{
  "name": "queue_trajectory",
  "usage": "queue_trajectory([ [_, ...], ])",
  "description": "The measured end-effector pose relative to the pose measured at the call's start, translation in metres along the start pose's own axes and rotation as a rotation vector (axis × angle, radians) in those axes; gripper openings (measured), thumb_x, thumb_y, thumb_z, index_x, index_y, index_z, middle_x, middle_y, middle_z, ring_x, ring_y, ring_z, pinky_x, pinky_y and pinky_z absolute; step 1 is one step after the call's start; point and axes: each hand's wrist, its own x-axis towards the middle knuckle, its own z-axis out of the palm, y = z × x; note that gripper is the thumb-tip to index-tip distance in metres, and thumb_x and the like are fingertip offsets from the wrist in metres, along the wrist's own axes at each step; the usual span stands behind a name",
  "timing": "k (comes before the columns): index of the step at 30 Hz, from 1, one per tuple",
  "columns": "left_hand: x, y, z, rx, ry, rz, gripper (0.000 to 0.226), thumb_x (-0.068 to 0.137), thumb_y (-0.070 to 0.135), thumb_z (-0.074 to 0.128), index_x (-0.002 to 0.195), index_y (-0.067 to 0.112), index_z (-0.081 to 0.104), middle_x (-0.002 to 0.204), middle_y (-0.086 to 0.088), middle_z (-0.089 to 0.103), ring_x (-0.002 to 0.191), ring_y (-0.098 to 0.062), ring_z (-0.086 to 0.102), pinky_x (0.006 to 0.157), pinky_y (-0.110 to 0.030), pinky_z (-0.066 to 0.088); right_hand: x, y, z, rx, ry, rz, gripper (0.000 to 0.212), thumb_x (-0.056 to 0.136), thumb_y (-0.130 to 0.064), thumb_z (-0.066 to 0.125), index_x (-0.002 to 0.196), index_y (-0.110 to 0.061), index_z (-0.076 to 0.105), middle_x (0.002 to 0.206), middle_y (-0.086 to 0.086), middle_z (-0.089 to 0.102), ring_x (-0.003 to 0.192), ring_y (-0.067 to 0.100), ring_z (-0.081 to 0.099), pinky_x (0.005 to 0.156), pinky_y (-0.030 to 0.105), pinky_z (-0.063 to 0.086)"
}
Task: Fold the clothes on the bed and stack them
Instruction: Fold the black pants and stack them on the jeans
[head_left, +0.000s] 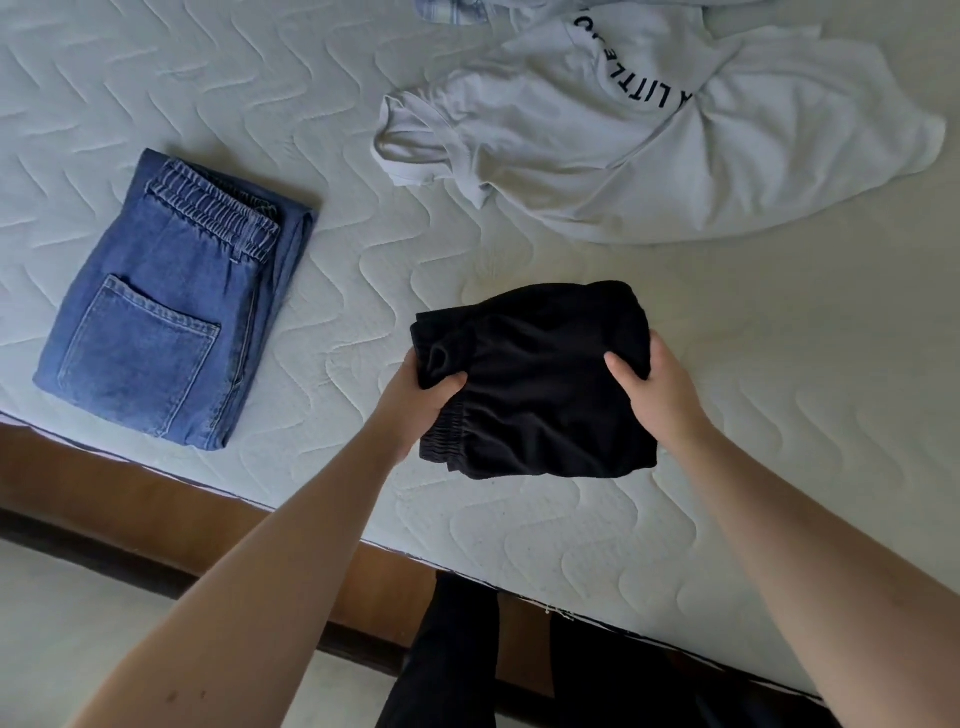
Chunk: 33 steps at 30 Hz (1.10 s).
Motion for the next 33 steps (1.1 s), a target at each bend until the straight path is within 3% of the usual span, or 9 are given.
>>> queue_trajectory([
  [4, -0.046, 0.020, -0.012, -0.052, 0.023, 0.047, 0.059, 0.076, 0.050, 0.069, 0.130, 0.050, 0.045, 0.121, 0.016, 0.062, 0.112, -0.010, 0.060, 0.095, -0.036, 0.050, -0.036, -0.038, -0.020, -0.008, 0.057, -0.055, 0.039, 0.094, -0.041, 0.058, 0.130, -0.027, 0.051, 0.102, -0.031, 0.056, 0.088, -0.015, 0.053, 0.072, -0.001, 0.036],
  [7, -0.085, 0.042, -0.028, -0.124, -0.006, 0.037, 0.061, 0.077, 0.050, 0.070, 0.132, 0.050, 0.045, 0.122, 0.016, 0.063, 0.111, -0.009, 0.062, 0.095, -0.034, 0.051, -0.068, -0.076, -0.039, -0.013, 0.050, -0.080, 0.038, 0.092, -0.045, 0.058, 0.127, -0.031, 0.051, 0.104, -0.030, 0.058, 0.089, -0.023, 0.052, 0.073, 0.002, 0.038],
  [12, -0.154, 0.075, -0.056, -0.202, -0.028, 0.031, 0.058, 0.073, 0.048, 0.077, 0.126, 0.044, 0.053, 0.116, 0.014, 0.068, 0.105, -0.010, 0.067, 0.090, -0.035, 0.054, -0.120, -0.136, -0.068, -0.016, 0.043, -0.119, 0.034, 0.091, -0.049, 0.058, 0.122, -0.039, 0.049, 0.102, -0.031, 0.060, 0.090, -0.019, 0.055, 0.075, 0.011, 0.042],
  [17, -0.220, 0.102, -0.073, -0.177, 0.105, 0.070, 0.033, 0.068, 0.058, 0.077, 0.093, 0.060, 0.056, 0.098, 0.021, 0.071, 0.092, -0.007, 0.070, 0.072, -0.025, 0.058, -0.168, -0.174, -0.080, 0.074, 0.036, -0.125, 0.032, 0.089, -0.043, 0.059, 0.120, -0.041, 0.050, 0.107, -0.026, 0.062, 0.098, -0.006, 0.060, 0.084, 0.025, 0.048],
  [21, -0.266, 0.115, -0.080, -0.178, 0.174, 0.082, 0.033, 0.064, 0.062, 0.078, 0.085, 0.067, 0.053, 0.099, 0.019, 0.071, 0.091, -0.011, 0.072, 0.082, -0.038, 0.059, -0.202, -0.193, -0.088, 0.192, 0.012, -0.120, 0.033, 0.080, -0.049, 0.061, 0.110, -0.058, 0.050, 0.105, -0.024, 0.064, 0.094, -0.006, 0.062, 0.082, 0.026, 0.050],
  [26, -0.303, 0.126, -0.075, -0.060, 0.228, 0.170, 0.058, 0.070, 0.062, 0.071, 0.122, 0.046, 0.051, 0.120, 0.015, 0.064, 0.102, -0.010, 0.067, 0.091, -0.041, 0.056, -0.228, -0.195, -0.103, 0.284, -0.020, -0.171, 0.040, 0.075, -0.051, 0.065, 0.112, -0.056, 0.050, 0.103, -0.026, 0.066, 0.092, -0.006, 0.064, 0.078, 0.024, 0.048],
  [29, -0.323, 0.128, -0.062, 0.006, 0.320, 0.211, 0.056, 0.073, 0.063, 0.067, 0.123, 0.044, 0.051, 0.116, 0.019, 0.064, 0.100, -0.007, 0.066, 0.090, -0.038, 0.056, -0.236, -0.191, -0.112, 0.308, -0.076, -0.201, 0.047, 0.073, -0.050, 0.068, 0.117, -0.052, 0.050, 0.107, -0.025, 0.066, 0.097, -0.005, 0.064, 0.082, 0.025, 0.049],
  [33, -0.341, 0.127, -0.045, -0.006, 0.404, 0.238, 0.052, 0.076, 0.059, 0.068, 0.122, 0.042, 0.052, 0.110, 0.021, 0.066, 0.094, -0.001, 0.067, 0.083, -0.030, 0.057, -0.239, -0.193, -0.121, 0.276, -0.120, -0.256, 0.044, 0.072, -0.051, 0.068, 0.109, -0.061, 0.047, 0.107, -0.031, 0.063, 0.096, -0.010, 0.061, 0.078, 0.019, 0.045],
])
